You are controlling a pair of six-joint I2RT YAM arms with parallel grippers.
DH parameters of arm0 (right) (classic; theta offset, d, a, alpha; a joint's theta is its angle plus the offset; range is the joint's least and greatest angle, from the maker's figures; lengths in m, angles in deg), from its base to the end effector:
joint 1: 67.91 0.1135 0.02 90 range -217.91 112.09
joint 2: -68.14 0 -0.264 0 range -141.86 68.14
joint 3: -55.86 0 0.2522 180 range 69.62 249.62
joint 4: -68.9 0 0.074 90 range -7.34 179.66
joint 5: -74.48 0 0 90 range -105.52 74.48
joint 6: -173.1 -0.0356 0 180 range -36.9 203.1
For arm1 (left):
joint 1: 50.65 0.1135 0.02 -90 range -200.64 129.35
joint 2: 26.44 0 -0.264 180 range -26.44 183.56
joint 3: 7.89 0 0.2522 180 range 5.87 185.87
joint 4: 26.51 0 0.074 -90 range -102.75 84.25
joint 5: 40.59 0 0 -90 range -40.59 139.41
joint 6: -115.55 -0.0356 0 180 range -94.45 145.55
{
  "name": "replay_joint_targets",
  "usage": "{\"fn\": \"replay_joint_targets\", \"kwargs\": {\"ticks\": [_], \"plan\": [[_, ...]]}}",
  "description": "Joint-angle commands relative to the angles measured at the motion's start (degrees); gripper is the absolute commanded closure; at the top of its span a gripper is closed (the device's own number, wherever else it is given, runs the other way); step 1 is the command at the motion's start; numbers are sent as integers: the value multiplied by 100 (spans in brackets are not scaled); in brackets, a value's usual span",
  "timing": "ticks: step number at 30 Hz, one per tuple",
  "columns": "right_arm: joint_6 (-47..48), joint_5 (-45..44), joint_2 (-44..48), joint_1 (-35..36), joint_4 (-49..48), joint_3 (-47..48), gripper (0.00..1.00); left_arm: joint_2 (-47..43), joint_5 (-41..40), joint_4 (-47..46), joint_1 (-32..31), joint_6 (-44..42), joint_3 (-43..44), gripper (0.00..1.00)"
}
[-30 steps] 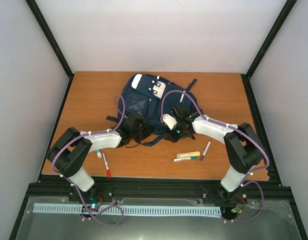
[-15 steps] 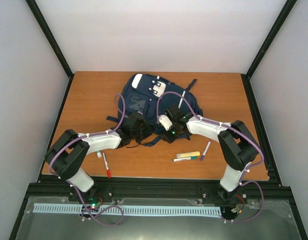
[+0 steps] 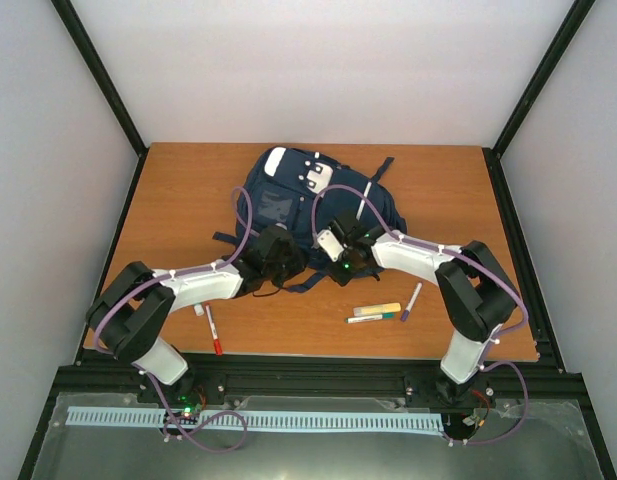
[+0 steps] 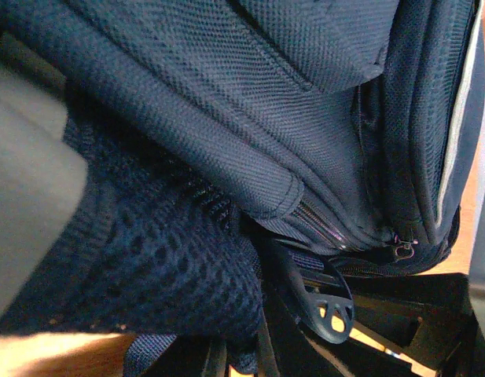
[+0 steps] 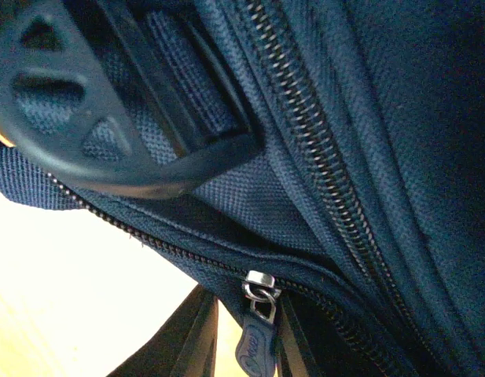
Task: Pack the student bag
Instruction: Zip the student bag at the center of the board.
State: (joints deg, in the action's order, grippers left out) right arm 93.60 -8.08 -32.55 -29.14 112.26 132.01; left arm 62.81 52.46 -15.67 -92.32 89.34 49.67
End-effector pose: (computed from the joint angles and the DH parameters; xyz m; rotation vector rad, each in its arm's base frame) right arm 0.2618 0.2162 0.1669 -1.1921 2.5148 0.3082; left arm 0.2317 -0.2088 0.1709 -0.4554 2.4840 -0.9243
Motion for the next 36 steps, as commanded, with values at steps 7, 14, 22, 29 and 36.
{"fn": "replay_joint_targets", "kwargs": {"ticks": [7, 14, 22, 29, 36], "plan": [[217, 421, 68, 9, 172, -174, 90, -305, 417, -90, -280, -273, 366, 99], [256, 403, 164, -112, 285, -236, 97, -298, 339, -53, -280, -297, 319, 99], [507, 399, 949, -211, 768, -295, 97, -294, 175, 11, -280, -382, 180, 99], [804, 165, 1169, -435, 1205, -584, 97, -481, -318, 227, -276, -366, -66, 99], [1162, 118, 1143, -882, 1496, -850, 97, -719, -727, 513, -157, -466, -311, 99]]}}
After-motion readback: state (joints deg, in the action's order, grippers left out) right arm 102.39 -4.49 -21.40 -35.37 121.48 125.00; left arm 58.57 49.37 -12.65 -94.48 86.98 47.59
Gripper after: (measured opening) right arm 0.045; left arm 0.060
